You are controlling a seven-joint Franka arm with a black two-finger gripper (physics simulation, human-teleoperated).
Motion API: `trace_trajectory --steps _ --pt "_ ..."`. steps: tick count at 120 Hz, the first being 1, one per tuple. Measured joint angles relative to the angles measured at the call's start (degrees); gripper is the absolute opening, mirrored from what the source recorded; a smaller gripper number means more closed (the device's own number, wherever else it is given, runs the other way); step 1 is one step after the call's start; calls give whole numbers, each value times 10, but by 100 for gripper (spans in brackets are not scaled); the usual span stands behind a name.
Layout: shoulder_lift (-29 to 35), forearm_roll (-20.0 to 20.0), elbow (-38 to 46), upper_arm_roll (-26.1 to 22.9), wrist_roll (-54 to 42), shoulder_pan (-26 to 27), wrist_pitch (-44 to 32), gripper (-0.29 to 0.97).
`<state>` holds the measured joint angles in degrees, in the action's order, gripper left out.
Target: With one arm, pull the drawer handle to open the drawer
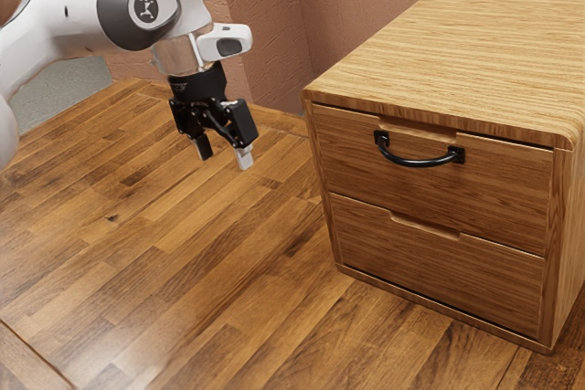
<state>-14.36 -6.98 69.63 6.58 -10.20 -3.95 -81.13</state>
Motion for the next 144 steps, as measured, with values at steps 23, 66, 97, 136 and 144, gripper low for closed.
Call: trace_trajectory --steps 23,66,97,136,144 --pt "0 0 0 -1 0 0 0 68" --pt "50 5 -91 -49 -1 9 35 68" --pt "90 11 -96 -199 -210 40 42 68" --pt "42 65 -90 -250 -418 136 -49 67" --pt "37 77 -90 -251 -448 143 -61 67"
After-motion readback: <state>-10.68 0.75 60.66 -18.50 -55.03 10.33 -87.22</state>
